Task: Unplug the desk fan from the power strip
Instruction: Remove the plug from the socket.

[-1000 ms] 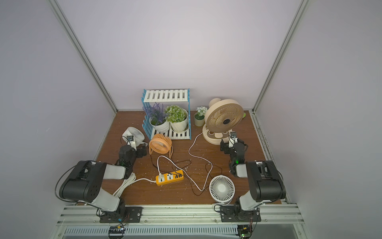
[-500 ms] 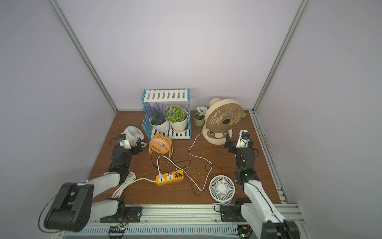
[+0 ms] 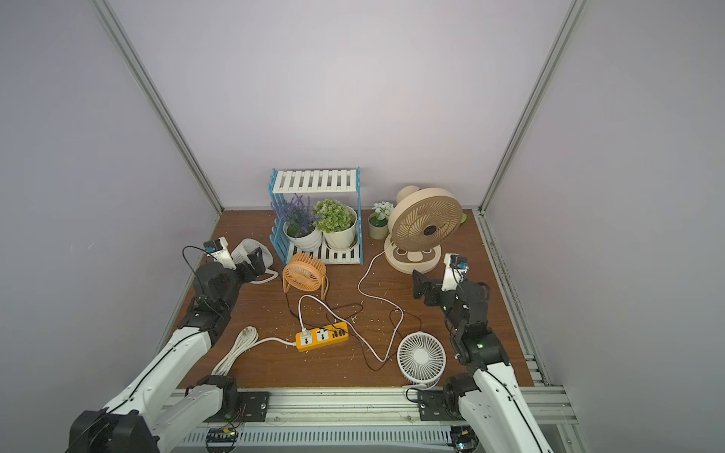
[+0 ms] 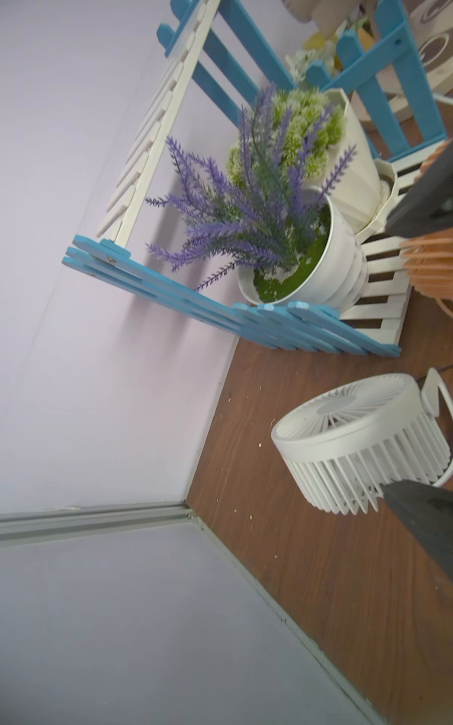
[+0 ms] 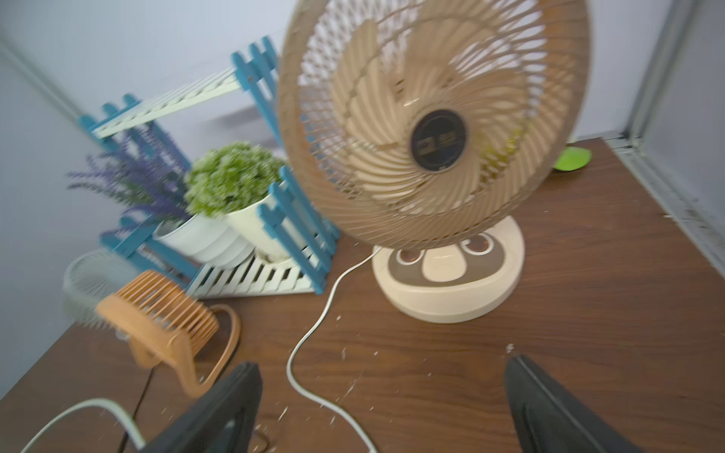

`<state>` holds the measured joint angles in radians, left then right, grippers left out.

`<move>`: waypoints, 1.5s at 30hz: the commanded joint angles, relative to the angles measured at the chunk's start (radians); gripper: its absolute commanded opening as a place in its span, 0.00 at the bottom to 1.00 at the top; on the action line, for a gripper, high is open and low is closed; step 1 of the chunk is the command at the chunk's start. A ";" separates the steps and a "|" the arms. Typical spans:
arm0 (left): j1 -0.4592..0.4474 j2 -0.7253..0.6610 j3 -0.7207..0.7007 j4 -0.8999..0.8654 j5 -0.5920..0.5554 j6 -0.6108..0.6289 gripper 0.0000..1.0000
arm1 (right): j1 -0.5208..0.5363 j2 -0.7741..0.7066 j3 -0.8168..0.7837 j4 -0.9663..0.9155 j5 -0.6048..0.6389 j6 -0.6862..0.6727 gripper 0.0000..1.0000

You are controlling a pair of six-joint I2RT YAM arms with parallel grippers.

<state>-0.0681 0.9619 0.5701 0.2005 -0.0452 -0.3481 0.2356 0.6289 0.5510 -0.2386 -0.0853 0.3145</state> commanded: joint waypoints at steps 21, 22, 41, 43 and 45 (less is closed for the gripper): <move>-0.321 -0.094 0.245 -0.923 0.115 -0.237 1.00 | 0.693 0.526 0.482 -0.541 0.131 -0.019 0.96; -0.328 -0.100 0.253 -0.962 0.126 -0.242 1.00 | 0.712 0.539 0.491 -0.557 0.137 -0.010 0.96; -0.429 -0.165 0.146 -1.164 0.033 -0.578 0.93 | 0.896 0.907 0.708 -0.295 0.062 0.029 0.84; -0.429 -0.152 0.147 -1.164 0.013 -0.588 0.90 | 0.897 0.943 0.731 -0.298 0.070 0.030 0.82; -0.428 -0.141 0.145 -1.164 0.019 -0.585 0.88 | 0.899 0.968 0.745 -0.294 0.080 0.037 0.78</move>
<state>-0.4877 0.8181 0.7212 -0.9268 0.0071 -0.8993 1.1275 1.5826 1.2675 -0.5613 -0.0082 0.3389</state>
